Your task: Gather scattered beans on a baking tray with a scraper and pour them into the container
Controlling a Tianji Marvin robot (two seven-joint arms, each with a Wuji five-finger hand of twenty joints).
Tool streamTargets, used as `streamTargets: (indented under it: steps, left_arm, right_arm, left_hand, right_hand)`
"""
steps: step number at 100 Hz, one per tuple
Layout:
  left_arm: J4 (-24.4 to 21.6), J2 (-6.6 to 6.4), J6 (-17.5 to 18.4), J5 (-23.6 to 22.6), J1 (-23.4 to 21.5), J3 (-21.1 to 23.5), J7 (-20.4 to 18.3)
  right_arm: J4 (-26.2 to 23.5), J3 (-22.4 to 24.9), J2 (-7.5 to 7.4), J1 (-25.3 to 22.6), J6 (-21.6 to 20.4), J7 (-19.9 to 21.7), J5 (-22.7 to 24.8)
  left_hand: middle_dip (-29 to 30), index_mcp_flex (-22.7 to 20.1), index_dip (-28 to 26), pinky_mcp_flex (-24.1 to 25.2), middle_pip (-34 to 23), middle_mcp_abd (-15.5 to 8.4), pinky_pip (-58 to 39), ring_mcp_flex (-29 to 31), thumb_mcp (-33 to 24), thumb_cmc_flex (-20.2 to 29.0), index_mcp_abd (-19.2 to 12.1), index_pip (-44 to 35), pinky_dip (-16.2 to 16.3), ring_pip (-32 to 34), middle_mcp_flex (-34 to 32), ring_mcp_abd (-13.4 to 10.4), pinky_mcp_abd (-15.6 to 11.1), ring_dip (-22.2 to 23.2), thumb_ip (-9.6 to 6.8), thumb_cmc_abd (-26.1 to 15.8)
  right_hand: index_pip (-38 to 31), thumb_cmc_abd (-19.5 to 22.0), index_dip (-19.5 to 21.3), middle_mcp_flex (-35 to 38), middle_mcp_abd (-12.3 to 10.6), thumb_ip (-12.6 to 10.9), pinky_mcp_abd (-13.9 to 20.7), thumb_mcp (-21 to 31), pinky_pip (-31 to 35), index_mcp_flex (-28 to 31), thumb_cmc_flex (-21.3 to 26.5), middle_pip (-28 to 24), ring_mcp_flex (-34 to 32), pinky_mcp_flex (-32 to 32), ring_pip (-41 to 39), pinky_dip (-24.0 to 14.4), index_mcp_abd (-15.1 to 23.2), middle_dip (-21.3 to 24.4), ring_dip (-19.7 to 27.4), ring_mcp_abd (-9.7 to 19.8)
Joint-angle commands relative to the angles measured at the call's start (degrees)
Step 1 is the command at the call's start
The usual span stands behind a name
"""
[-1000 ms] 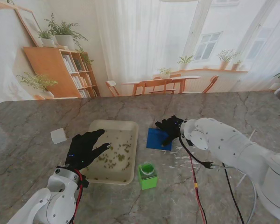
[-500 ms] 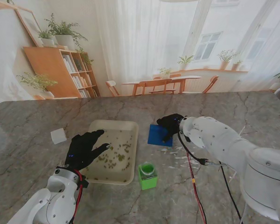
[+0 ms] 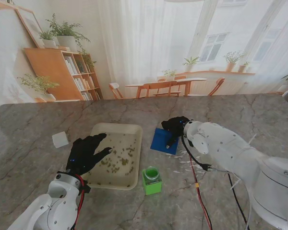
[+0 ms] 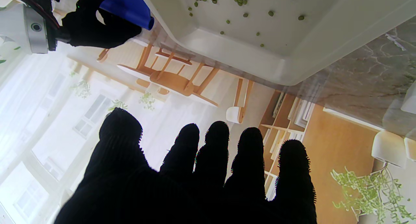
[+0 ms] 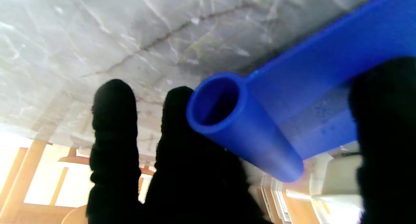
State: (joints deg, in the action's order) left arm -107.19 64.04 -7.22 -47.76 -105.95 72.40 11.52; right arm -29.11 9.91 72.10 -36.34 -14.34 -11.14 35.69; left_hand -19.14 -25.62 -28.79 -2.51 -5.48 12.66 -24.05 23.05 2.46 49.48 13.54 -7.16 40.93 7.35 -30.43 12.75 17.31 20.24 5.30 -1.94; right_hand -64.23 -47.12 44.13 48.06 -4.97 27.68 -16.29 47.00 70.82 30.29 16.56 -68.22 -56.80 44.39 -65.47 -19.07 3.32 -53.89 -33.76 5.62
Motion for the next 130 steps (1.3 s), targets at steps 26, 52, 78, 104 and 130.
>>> streamTargets:
  steps: [26, 52, 78, 104, 130]
  left_arm:
    - [-0.3, 0.15, 0.0, -0.3, -0.7, 0.1, 0.8]
    - [-0.3, 0.16, 0.1, -0.4, -0.8, 0.2, 1.0]
    - [-0.4, 0.21, 0.3, -0.4, -1.0, 0.3, 1.4]
    - [-0.5, 0.25, 0.2, -0.5, -1.2, 0.4, 1.6]
    - [-0.6, 0.24, 0.4, -0.6, -1.4, 0.6, 1.7]
  right_arm:
    - [-7.3, 5.3, -4.68, -6.0, 6.3, 2.4, 5.4]
    - [-15.7, 15.0, -7.54, -10.4, 10.8, 3.2, 9.9]
    - [-22.2, 23.7, -8.77, -14.9, 12.7, 4.3, 12.4]
    - [-23.9, 27.1, -8.68, -16.8, 11.9, 3.7, 12.0]
    - [-24.8, 28.2, -8.95, -17.4, 10.4, 4.6, 12.0]
  left_hand:
    - [-1.1, -1.1, -0.8, 0.3, 0.0, -1.3, 0.7, 1.1, -0.1, 2.2, -0.2, -0.8, 0.8, 0.7, -0.5, -0.9, 0.3, 0.4, -3.43, -2.3]
    - [-1.1, -1.1, -0.8, 0.3, 0.0, -1.4, 0.6, 1.1, -0.1, 2.2, -0.3, -0.8, 0.7, 0.7, -0.4, -1.0, 0.2, 0.4, -3.43, -2.4]
    - [-1.1, -1.0, -0.8, 0.3, 0.0, -1.3, 0.6, 1.2, -0.1, 2.0, -0.2, -0.7, 0.7, 0.8, -0.5, -0.9, 0.4, 0.5, -3.44, -2.3]
    - [-1.1, -1.0, -0.8, 0.2, 0.0, -1.3, 0.5, 1.2, -0.1, 2.0, -0.3, -0.7, 0.7, 0.8, -0.4, -0.8, 0.4, 0.5, -3.45, -2.3]
    - [-1.1, -0.9, -0.9, 0.2, 0.0, -1.3, 0.4, 1.3, -0.2, 2.0, -0.4, -0.7, 0.7, 0.9, -0.5, -0.8, 0.4, 0.6, -3.49, -2.2]
  right_hand:
    - [-16.9, 15.0, 17.7, -5.0, -5.3, -11.5, -6.9, 4.6, -0.2, 12.9, 27.4, -8.4, 8.0, -10.5, -1.7, 1.6, 31.8, -1.0, -0.6, -1.3]
    - [-17.6, 16.8, 19.0, -9.2, 5.2, -12.5, -5.0, 1.5, -1.3, 11.4, 31.4, 5.7, 7.6, -7.4, 16.1, 2.4, 28.6, 15.8, 7.3, -6.4]
    - [-17.1, 19.1, 18.2, -1.4, 8.9, -15.1, 6.4, -0.7, 1.7, 8.5, 35.2, 21.2, -4.4, 5.1, 21.9, 5.5, 24.4, 18.5, 12.2, -1.5]
    - [-15.9, 20.3, 15.3, 7.7, 8.5, -16.1, 11.9, -2.3, 0.4, 0.7, 38.5, 35.3, -10.7, 9.7, 29.2, 4.0, 24.0, 19.4, 10.3, -0.1]
    - [-7.6, 26.8, -8.1, 9.4, 7.0, -15.7, 13.8, -8.3, -0.5, -5.9, 40.8, 35.1, -12.7, 10.3, 30.4, 2.2, 15.5, 21.5, 8.4, 2.1]
